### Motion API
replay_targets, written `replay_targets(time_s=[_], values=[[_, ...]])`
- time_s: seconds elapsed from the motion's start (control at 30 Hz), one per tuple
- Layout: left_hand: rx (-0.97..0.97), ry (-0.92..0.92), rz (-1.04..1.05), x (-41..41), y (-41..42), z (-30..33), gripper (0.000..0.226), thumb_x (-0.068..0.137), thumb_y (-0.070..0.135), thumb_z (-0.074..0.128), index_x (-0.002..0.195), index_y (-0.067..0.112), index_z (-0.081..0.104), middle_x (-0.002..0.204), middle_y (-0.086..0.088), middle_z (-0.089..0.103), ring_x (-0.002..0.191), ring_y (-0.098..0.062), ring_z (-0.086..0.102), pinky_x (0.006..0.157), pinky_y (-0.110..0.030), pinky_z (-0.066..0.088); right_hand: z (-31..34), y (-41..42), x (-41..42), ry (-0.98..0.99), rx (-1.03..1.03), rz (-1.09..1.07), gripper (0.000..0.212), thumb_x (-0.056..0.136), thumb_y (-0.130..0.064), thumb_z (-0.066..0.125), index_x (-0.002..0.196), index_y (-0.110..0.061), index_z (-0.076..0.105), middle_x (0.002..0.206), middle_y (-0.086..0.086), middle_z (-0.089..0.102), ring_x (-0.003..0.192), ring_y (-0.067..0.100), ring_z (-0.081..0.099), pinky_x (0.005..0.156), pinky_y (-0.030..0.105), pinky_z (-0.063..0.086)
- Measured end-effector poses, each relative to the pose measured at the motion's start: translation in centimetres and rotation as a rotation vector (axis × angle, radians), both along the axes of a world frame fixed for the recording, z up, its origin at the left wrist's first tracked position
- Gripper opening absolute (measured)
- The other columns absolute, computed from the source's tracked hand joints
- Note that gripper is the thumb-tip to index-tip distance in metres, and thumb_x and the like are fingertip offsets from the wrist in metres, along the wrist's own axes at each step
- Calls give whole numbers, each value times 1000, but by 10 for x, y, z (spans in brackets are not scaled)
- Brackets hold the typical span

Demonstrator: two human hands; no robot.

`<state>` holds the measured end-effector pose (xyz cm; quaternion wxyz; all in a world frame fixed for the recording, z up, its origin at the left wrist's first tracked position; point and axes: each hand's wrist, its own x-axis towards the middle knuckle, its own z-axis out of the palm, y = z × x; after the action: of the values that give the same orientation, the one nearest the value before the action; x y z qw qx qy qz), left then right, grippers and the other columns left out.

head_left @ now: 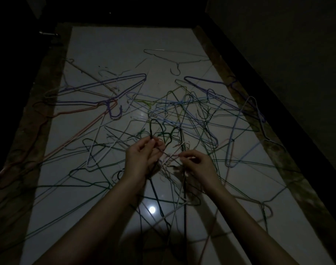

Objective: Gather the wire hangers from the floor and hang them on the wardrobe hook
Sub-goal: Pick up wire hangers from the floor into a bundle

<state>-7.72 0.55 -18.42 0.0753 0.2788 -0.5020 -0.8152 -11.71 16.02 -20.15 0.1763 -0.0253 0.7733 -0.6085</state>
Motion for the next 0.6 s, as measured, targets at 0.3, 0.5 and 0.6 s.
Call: replay_targets(time_s=[0.3, 0.5, 0.6], values=[[-122, -7, 16, 7, 5, 0, 17, 96, 5, 46, 90, 10, 61, 75, -6, 57, 68, -12, 57, 58, -10, 51, -40, 54, 19, -45, 353, -137, 11, 81, 5, 64, 86, -5, 60, 74, 2, 59, 65, -1, 61, 56, 3, 44], [-202, -40, -48, 12, 8, -3, 22, 96, 8, 49, 83, 20, 63, 72, -4, 55, 56, -1, 55, 55, -12, 48, -50, 53, 28, -32, 702, -41, 11, 81, -23, 68, 82, -24, 58, 78, -3, 62, 79, 18, 61, 72, 31, 49], [-216, -26, -64, 15, 6, -4, 22, 95, 9, 49, 85, 21, 64, 70, -2, 55, 53, 3, 55, 55, -14, 47, -46, 53, 30, 34, 795, 16, 10, 88, -25, 59, 94, -19, 64, 87, 0, 67, 86, 19, 62, 67, 26, 40]])
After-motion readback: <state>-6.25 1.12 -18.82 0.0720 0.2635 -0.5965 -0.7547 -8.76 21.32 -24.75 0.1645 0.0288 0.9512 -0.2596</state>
